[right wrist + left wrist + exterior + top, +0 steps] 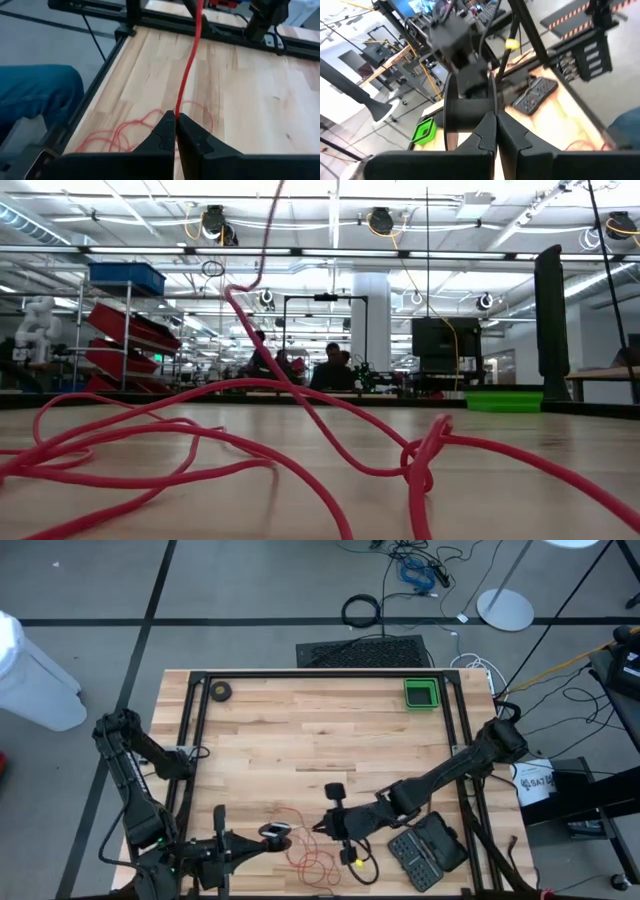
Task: Coil cords
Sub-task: Coil the red wire on the black spool
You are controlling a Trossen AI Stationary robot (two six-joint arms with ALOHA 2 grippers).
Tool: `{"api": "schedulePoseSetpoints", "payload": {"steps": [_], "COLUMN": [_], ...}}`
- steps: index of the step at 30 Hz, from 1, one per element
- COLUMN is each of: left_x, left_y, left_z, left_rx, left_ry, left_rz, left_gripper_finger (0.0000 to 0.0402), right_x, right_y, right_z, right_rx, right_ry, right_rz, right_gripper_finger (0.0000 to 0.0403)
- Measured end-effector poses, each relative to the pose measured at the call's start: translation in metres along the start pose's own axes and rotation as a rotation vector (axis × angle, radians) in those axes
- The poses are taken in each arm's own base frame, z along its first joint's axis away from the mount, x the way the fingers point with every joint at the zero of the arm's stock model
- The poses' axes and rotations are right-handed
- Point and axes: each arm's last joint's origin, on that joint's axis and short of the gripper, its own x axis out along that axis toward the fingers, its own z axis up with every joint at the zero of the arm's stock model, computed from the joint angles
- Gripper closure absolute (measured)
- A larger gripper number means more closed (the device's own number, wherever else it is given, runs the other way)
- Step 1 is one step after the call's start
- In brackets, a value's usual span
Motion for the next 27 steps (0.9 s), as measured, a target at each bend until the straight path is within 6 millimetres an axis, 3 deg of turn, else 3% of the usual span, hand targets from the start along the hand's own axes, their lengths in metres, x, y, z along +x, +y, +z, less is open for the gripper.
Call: {"api": "schedulePoseSetpoints", "payload": {"steps": [10, 21, 27], "left_x": [0.012, 0.037, 0.051], "left_y": [-0.002, -0.014, -0.009], "left_z": [-0.013, -0.040, -0.044], "left_rx": [0.089, 0.312, 0.241], "left_ry": [0.064, 0.193, 0.224], "left_rz": [-0.004, -0.039, -0.030], "left_gripper_finger": [0.0393, 0.0393, 0.0393], "right_x": [-0.025, -0.044, -0.054], "right_y": [0.016, 0.034, 0.047], "right_z": [0.007, 0.031, 0.034], "right_rx": [-0.021, 0.005, -0.023], "right_ry": [0.000, -0.011, 0.005], "right_rz": [0.018, 0.040, 0.070], "right_gripper_finger": [0.0403, 0.0403, 0.0403]}}
